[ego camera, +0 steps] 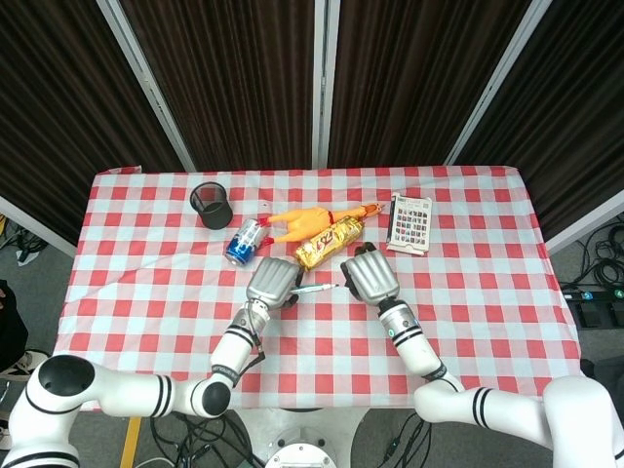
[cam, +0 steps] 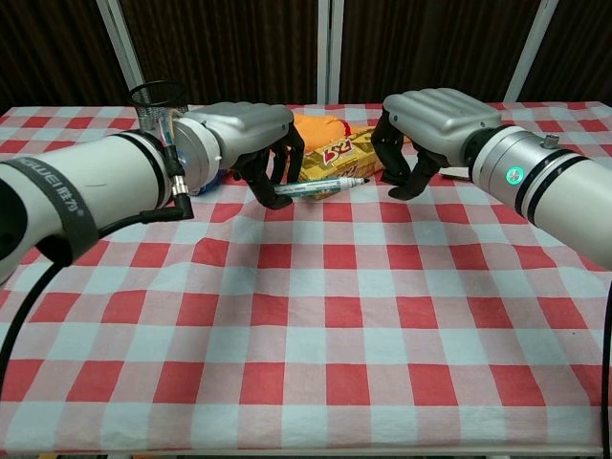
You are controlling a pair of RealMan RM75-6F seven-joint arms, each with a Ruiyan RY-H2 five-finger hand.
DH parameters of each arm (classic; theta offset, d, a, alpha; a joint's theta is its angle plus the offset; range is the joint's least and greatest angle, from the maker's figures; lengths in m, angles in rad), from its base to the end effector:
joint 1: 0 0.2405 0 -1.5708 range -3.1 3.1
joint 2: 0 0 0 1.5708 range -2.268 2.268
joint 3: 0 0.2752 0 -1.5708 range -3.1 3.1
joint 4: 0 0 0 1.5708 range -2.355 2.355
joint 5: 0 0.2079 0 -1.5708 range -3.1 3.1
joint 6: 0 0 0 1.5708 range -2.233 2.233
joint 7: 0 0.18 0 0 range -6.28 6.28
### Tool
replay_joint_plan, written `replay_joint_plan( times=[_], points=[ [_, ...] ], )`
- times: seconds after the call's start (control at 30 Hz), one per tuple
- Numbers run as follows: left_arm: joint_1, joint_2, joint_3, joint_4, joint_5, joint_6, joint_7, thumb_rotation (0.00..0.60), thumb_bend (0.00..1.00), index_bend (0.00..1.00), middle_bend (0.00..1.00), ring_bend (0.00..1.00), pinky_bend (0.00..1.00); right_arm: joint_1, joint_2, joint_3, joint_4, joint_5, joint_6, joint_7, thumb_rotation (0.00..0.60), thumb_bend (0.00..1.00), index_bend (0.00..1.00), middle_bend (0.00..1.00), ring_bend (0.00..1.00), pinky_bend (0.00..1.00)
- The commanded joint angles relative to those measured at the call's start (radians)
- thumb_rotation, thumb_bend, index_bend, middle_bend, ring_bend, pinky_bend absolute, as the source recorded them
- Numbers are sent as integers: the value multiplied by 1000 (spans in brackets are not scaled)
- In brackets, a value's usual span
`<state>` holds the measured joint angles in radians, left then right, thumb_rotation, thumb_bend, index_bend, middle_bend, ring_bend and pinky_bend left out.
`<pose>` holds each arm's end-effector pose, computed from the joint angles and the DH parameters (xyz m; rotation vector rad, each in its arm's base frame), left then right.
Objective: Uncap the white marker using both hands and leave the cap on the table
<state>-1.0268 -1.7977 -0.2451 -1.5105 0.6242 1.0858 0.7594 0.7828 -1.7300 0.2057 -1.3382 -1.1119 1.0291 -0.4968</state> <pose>-0.0472 0.3854 -0.1004 -1.9021 -0.9721 -0.8211 -0.1250 -0.3951 -0.0644 1.8533 -0.7915 0.9287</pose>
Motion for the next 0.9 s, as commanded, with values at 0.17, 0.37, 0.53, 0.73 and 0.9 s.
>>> replay_joint_plan(
  times=[0.17, 0.37, 0.53, 0.73, 0.9],
  points=[
    [25, 19, 21, 4, 13, -5, -24, 600, 424, 541, 562, 529, 580, -16, 10, -19, 1, -15, 0, 20, 600, 250, 753, 694, 363, 279],
    [60, 33, 56, 17, 42, -20, -62, 600, 425, 541, 561, 529, 580, -25, 9, -37, 35, 2, -37, 29, 600, 248, 747, 690, 360, 279],
    [77, 41, 75, 33, 81, -50, -99, 600, 425, 541, 562, 529, 580, -23, 5, -48, 61, 20, -78, 29, 600, 223, 727, 671, 358, 274],
    [85, 47, 87, 39, 123, -71, -122, 600, 424, 541, 562, 529, 580, -14, 11, -52, 65, 18, -113, 40, 600, 71, 669, 618, 336, 248],
    [92, 48, 88, 45, 139, -77, -133, 600, 425, 541, 561, 529, 580, -12, 15, -56, 60, 34, -127, 21, 600, 18, 559, 517, 252, 187]
  ],
)
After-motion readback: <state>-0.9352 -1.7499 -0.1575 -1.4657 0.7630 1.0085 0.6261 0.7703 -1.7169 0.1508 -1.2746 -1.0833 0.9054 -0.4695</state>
